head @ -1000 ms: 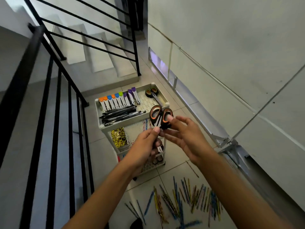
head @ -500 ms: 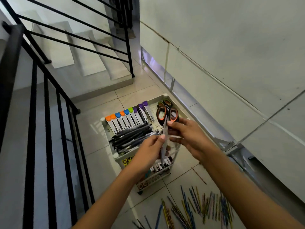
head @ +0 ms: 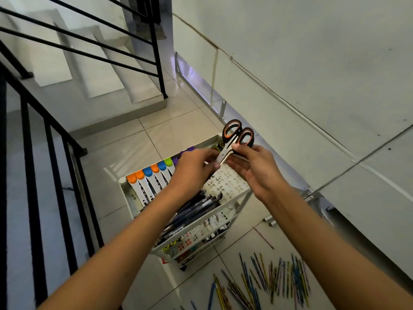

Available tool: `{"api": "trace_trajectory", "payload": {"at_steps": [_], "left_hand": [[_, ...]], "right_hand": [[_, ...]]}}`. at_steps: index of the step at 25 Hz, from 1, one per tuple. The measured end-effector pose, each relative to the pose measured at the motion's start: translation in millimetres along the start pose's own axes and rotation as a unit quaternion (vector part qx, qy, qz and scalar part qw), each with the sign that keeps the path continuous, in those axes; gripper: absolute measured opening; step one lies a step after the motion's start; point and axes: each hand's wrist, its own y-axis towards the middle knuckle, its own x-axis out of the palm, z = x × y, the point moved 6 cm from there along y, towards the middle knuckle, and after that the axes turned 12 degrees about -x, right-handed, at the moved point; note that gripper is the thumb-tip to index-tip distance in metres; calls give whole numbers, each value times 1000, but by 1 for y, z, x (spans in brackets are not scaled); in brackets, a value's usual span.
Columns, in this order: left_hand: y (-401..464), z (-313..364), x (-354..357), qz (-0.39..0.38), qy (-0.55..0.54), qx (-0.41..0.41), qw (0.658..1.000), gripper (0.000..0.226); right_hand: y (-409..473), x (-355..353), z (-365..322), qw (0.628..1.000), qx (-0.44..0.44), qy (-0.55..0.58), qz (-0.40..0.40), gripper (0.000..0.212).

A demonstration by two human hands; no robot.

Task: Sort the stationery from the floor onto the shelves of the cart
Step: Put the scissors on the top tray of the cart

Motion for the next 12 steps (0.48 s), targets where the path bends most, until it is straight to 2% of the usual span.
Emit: {"api": "trace_trajectory", "payload": {"at_steps": [4,6,8,9,10,11,12], "left_hand": [[17,1,10,-114,66,14,991,6],[24,2,12,-142,88,25,986,15],[31,4,9,-162,146,41,975,26],[33,5,7,-172,180,50,967,24],[36,6,5,-183,208,59,959,20],[39,8,5,-192,233,71,951,19],[41,10,5,-203,257,82,941,19]], "right_hand": [[3,-9,8,998,32,59,13,42],[5,-14,8,998,39,42,1,48],[11,-24,-2,997,0,-68,-33,64],[15,-29,-15,977,-66,-192,-70,76],[17,-27,-31,921,-157,-334,-126,88],[17,-20,-42,832,-250,-455,-196,97],[15,-10,-46,727,-317,-550,-263,99]]}}
